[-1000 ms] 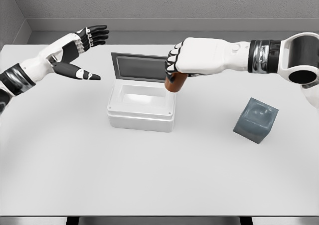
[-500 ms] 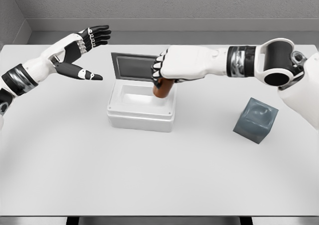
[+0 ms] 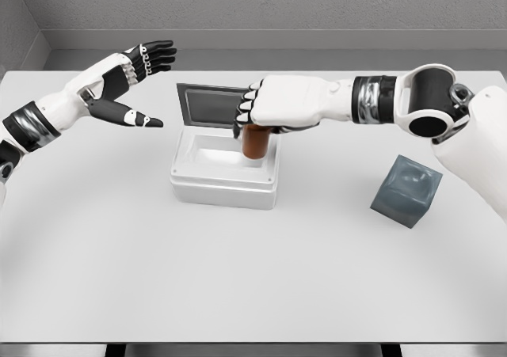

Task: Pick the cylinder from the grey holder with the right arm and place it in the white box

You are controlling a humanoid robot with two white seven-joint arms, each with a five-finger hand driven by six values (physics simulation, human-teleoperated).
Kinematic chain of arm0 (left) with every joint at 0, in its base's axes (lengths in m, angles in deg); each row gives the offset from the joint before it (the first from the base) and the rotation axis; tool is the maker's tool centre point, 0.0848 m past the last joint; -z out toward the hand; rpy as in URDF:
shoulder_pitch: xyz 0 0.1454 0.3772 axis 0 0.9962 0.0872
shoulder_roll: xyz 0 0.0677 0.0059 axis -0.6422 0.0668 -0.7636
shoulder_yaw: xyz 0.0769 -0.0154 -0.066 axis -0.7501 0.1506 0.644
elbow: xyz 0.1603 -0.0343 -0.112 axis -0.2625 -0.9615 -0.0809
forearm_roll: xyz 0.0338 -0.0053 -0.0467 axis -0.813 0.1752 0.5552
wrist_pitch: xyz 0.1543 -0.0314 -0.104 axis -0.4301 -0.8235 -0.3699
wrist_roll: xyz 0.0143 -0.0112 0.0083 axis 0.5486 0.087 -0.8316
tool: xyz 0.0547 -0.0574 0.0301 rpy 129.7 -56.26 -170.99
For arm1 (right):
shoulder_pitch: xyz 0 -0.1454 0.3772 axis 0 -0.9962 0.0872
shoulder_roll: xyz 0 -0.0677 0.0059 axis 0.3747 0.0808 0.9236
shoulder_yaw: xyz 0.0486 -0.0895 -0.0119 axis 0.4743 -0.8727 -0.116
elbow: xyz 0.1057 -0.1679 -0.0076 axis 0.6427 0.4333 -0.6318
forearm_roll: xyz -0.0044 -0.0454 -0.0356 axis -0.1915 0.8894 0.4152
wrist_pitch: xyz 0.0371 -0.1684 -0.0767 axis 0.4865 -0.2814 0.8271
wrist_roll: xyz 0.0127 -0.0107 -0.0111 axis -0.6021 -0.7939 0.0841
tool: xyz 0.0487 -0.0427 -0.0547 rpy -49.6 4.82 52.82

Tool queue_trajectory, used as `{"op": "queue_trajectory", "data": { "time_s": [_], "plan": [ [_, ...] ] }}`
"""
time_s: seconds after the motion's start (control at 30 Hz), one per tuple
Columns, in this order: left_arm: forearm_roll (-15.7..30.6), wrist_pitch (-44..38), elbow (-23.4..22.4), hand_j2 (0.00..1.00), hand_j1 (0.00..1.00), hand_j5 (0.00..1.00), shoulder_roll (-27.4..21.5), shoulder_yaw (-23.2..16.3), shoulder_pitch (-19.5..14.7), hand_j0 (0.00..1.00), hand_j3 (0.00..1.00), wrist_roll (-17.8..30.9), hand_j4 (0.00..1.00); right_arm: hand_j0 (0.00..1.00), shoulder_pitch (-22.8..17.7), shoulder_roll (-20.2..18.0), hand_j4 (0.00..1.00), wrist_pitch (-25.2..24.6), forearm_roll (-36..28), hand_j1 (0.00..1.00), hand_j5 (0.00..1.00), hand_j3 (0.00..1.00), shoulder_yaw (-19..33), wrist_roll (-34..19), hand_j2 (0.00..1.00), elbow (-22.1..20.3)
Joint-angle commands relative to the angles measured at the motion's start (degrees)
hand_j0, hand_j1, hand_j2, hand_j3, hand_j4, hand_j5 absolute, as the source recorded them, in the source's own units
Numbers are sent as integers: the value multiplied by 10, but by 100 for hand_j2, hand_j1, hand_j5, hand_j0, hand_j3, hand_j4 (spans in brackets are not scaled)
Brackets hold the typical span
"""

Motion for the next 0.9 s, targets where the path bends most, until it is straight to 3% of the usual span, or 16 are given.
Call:
{"op": "queue_trajectory", "data": {
  "time_s": [0.0, 0.23, 0.33, 0.43, 0.6, 0.8, 0.87],
  "plan": [
    [4, 0, 0, 100, 100, 100, 0, 0, 0, 100, 100, 0, 100, 97, 0, 0, 97, -2, -3, 97, 97, 97, 1, 0, 97, -1],
    [4, 0, 0, 100, 100, 100, 0, 0, 0, 100, 100, 0, 100, 99, -1, 0, 99, -2, -3, 99, 99, 99, 7, 0, 99, -10],
    [3, -1, 0, 100, 100, 100, 0, 0, -1, 100, 100, 0, 100, 99, -6, -11, 99, -2, -6, 99, 99, 99, 46, 0, 99, -63],
    [3, -1, -6, 100, 100, 100, 7, -5, -2, 100, 100, 0, 100, 99, -13, -49, 99, -2, -15, 99, 99, 99, 83, 0, 99, -103],
    [3, -1, -12, 100, 100, 100, 11, -14, -5, 100, 100, 0, 100, 100, -40, -137, 100, -2, -93, 100, 100, 100, 184, 0, 100, -100],
    [3, -1, -13, 100, 100, 100, 21, -15, -6, 100, 100, 0, 100, 100, -163, -174, 100, -2, -133, 100, 100, 100, 344, 0, 100, -65],
    [2, -1, -13, 100, 100, 100, 22, -15, -6, 100, 100, 0, 100, 100, -190, -201, 100, -2, -176, 100, 100, 100, 360, 0, 100, -55]
  ]
}}
